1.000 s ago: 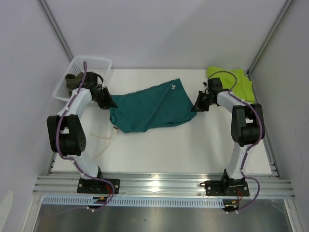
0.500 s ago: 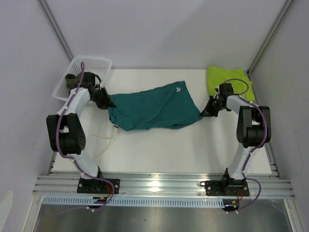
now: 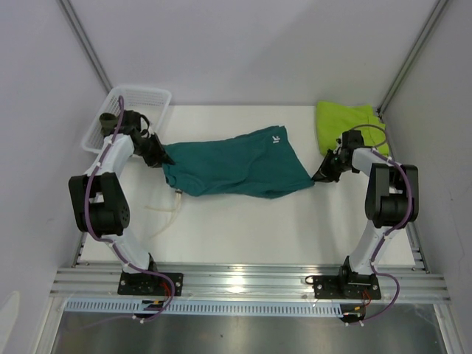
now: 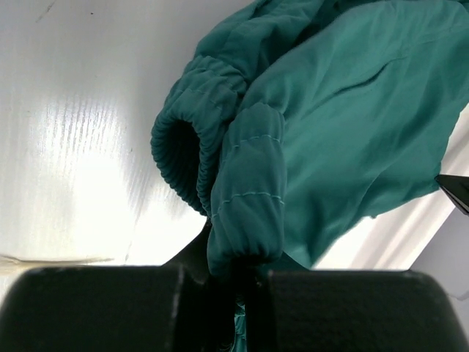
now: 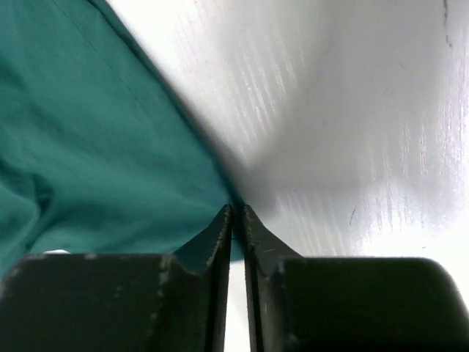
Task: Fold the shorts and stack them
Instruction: Fold the shorts
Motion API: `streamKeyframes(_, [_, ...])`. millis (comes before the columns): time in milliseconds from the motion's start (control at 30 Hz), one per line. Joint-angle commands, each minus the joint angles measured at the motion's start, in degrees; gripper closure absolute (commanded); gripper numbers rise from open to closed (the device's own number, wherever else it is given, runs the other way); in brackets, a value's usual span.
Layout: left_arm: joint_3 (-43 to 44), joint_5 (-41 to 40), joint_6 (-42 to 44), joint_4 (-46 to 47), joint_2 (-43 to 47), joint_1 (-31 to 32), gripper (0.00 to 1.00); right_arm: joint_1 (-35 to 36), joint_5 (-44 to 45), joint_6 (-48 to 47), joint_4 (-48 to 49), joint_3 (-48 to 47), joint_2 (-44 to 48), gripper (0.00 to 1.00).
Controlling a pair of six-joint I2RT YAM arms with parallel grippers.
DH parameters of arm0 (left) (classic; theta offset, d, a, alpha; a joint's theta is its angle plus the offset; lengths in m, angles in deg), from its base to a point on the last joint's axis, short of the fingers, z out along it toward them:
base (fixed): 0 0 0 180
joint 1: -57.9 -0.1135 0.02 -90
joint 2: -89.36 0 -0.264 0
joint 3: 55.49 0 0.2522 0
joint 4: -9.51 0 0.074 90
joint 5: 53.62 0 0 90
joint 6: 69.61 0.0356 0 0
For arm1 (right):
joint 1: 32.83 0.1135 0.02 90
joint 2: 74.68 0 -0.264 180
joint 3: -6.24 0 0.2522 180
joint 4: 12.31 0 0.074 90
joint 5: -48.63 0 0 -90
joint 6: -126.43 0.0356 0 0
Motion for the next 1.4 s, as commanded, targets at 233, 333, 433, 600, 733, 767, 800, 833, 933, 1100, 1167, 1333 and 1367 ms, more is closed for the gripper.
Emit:
streamKeyframes(233, [0.75, 1.95, 1.86, 1.46, 0.14, -1.10, 1.00, 1.60, 0.92, -1.43, -1.34, -7.54, 1.32, 0.48])
streamKeyframes(333, [0.83, 2.31, 2.91, 1.81, 0.75, -0.84, 1.00, 1.86, 0.48, -0.99, -1.79, -14.40, -1.32, 0.48])
streamKeyframes(433, [1.27, 1.78, 4.23, 1.03, 0.58, -0.57, 1.00, 2.82, -2.32, -0.03, 0.67, -18.89, -4.39, 0.54])
streamKeyframes(600, [3.28, 0.82, 6.16, -1.17, 0.05, -0.57, 1.00, 6.69, -7.87, 1.65, 4.19, -23.81, -9.94, 0.66])
streamKeyframes(733, [5.48, 0.20, 6.61, -3.63, 0.05, -0.57, 1.00, 12.57, -6.90, 1.82, 3.93, -27.16, -12.40, 0.67])
streamKeyframes(767, [5.84, 0.11, 6.52, -4.42, 0.31, -0.57, 1.00, 14.67, -7.60, 2.78, 5.67, -26.99, -12.58, 0.67])
streamKeyframes(800, [6.71, 0.11, 6.52, -4.78, 0.40, -0.49, 1.00, 15.74, -8.30, 3.84, 6.82, -26.64, -12.67, 0.68])
streamKeyframes(833, [7.07, 0.02, 6.52, -5.21, 0.49, -0.49, 1.00, 16.79, -8.57, 4.80, 7.70, -26.29, -12.76, 0.71])
streamKeyframes(933, [9.09, -1.03, 6.78, -6.97, 0.66, -0.48, 1.00, 21.27, -9.18, 7.71, 10.69, -26.37, -13.02, 0.74])
streamKeyframes(1100, [8.92, -2.26, 7.31, -7.68, 0.75, -0.40, 1.00, 27.94, -9.55, 11.84, 15.01, -26.80, -14.68, 0.76])
streamKeyframes(1167, [9.09, -2.61, 7.57, -7.77, 0.67, -0.48, 1.00, 29.63, -8.31, 12.19, 15.79, -26.64, -15.39, 0.77])
streamKeyframes(1333, [10.41, -3.23, 8.19, -8.91, 0.14, -0.40, 1.00, 35.69, -3.31, 13.52, 17.99, -26.63, -18.89, 0.82])
streamKeyframes(1367, [11.19, -3.32, 8.19, -9.17, 0.14, -0.40, 1.00, 36.48, -2.60, 13.43, 17.38, -27.16, -19.78, 0.83])
